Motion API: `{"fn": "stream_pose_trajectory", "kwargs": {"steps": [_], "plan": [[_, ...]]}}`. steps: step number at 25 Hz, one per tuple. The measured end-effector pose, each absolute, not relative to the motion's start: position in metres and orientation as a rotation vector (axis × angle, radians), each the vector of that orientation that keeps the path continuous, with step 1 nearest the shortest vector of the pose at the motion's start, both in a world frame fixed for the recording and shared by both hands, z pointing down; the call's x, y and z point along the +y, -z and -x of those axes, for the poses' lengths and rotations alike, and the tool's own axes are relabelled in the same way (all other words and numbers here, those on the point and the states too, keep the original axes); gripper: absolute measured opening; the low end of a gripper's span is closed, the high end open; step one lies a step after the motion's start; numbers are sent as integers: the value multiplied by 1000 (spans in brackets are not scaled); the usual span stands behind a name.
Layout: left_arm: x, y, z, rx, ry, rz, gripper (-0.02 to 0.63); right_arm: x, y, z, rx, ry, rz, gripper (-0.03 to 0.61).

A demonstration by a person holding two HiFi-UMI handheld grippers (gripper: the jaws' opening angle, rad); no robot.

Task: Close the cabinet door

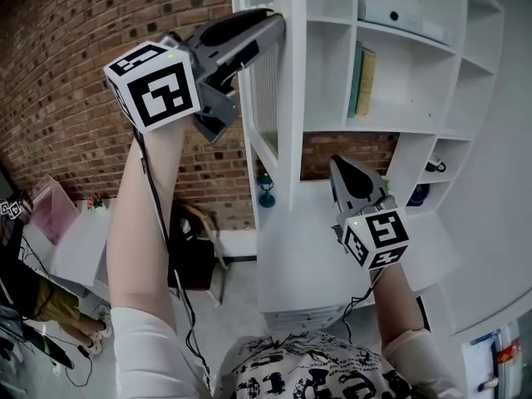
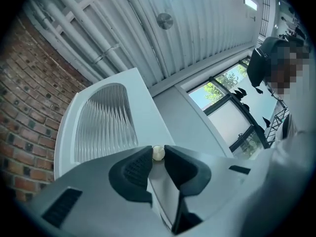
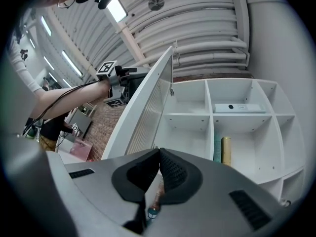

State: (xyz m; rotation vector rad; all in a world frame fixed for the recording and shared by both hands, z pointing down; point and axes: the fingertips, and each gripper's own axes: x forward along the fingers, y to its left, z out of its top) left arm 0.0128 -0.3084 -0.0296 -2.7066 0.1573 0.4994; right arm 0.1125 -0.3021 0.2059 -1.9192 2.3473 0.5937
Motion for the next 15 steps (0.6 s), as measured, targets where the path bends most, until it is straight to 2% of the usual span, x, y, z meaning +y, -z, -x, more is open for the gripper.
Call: {"fn": "stream_pose_trajectory", "kwargs": {"steps": [15], "plan": [[-327, 35, -132, 502, -472, 2598, 85, -330, -213, -219, 2498, -547, 1769, 15]]}}
